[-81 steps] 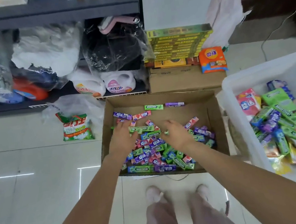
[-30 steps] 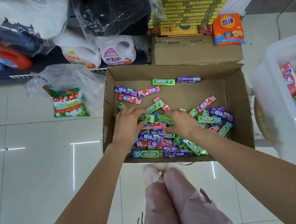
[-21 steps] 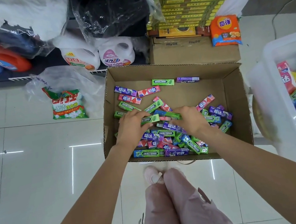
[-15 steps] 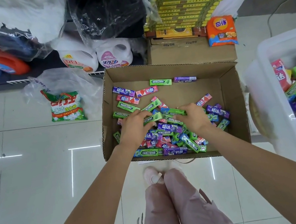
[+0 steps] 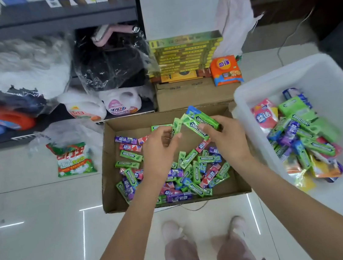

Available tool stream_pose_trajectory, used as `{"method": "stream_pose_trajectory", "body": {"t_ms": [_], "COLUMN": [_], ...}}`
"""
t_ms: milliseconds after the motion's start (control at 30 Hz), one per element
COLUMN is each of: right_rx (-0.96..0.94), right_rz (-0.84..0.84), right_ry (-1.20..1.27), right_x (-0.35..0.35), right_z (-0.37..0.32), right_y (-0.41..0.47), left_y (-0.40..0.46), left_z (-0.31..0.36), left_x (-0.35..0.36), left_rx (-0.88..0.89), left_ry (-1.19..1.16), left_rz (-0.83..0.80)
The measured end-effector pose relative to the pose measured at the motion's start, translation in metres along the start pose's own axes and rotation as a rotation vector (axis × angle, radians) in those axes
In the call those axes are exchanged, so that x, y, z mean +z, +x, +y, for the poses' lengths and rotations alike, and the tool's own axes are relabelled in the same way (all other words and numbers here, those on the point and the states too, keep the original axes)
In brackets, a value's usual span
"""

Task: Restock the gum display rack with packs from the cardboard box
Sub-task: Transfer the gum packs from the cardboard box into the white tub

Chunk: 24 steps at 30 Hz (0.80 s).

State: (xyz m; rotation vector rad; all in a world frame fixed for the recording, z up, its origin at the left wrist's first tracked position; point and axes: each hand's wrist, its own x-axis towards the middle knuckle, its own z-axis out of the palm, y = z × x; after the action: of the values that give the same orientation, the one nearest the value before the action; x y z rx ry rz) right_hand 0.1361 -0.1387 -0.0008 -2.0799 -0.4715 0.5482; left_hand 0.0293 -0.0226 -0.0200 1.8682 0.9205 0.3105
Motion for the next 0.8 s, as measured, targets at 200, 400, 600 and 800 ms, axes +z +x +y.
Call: {"method": "stream_pose_trajectory", "body": {"t_ms": [200, 400, 600, 800], "right_rx": [-0.039, 0.122, 0.218, 0.159], "right_rz": [0.165, 0.191, 0.051, -0.060], "right_ry": [0.008, -0.019, -0.060, -0.275], "right_x": [-0.099, -0.185, -0.214, -0.222], "right_z": [0.011, 0.066, 0.109, 0.116], "right_y": [-0.003, 0.010, 0.042, 0.055], "left_y": [-0.011, -0.024, -0.013, -0.006], "left_z": [0.078, 0.141, 0.154, 0.151], "left_x": [0.066, 0.156, 0.228, 0.247], "left_rx": [0.112, 0.165, 0.006, -0.065], "left_ry": [-0.004, 0.062, 0.352, 0.462], "left_rz": [-0.046, -0.131, -0.185, -0.134]}}
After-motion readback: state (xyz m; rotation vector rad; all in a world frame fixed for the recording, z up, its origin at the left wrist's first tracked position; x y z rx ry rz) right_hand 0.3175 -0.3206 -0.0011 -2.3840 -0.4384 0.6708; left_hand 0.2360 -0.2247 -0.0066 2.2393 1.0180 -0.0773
